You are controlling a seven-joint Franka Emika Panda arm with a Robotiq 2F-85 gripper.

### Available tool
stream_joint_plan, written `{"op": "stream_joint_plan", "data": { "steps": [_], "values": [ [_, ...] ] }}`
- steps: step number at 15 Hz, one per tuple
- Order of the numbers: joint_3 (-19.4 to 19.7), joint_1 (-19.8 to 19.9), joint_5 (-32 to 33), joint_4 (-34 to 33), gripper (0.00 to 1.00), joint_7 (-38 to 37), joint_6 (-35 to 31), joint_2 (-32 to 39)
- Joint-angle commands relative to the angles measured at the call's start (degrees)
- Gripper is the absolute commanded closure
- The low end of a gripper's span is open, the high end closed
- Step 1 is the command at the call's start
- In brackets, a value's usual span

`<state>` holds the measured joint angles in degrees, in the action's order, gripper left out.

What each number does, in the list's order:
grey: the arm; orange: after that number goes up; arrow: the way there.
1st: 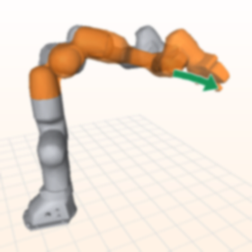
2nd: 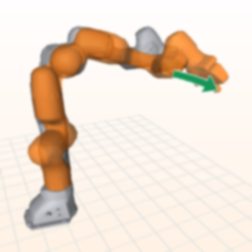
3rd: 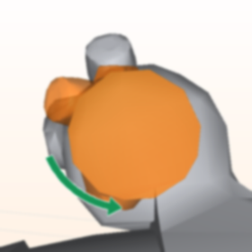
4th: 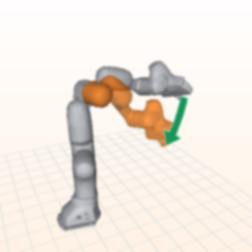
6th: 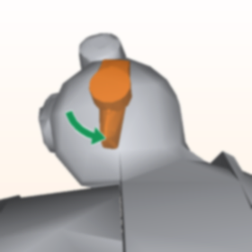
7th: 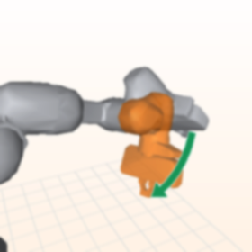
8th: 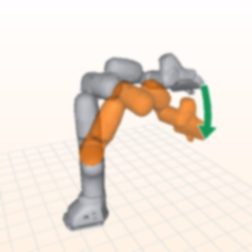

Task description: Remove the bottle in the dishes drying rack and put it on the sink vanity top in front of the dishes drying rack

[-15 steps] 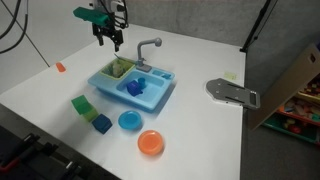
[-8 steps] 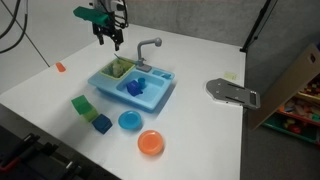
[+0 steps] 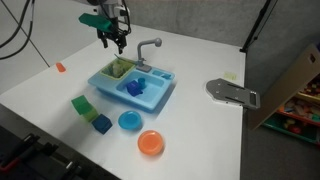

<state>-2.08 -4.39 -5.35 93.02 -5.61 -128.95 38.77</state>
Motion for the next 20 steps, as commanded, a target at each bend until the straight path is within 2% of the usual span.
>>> {"op": "stream_joint_plan", "data": {
  "steps": [1, 16, 17, 18, 20],
  "values": [
    [0.5, -0.6, 0.8, -2.7, 0.00, -1.6, 0.1, 2.7],
    [0.6, -1.3, 0.9, -14.0, 0.00, -1.8, 7.4, 13.1],
    [0.6, -1.3, 0.9, -14.5, 0.25, -1.8, 7.6, 13.5],
    [0.6, -1.4, 1.0, -14.7, 0.26, -1.8, 7.7, 13.8],
    [0.6, -1.6, 1.0, -14.8, 0.42, -1.8, 7.5, 14.0]
  ]
}}
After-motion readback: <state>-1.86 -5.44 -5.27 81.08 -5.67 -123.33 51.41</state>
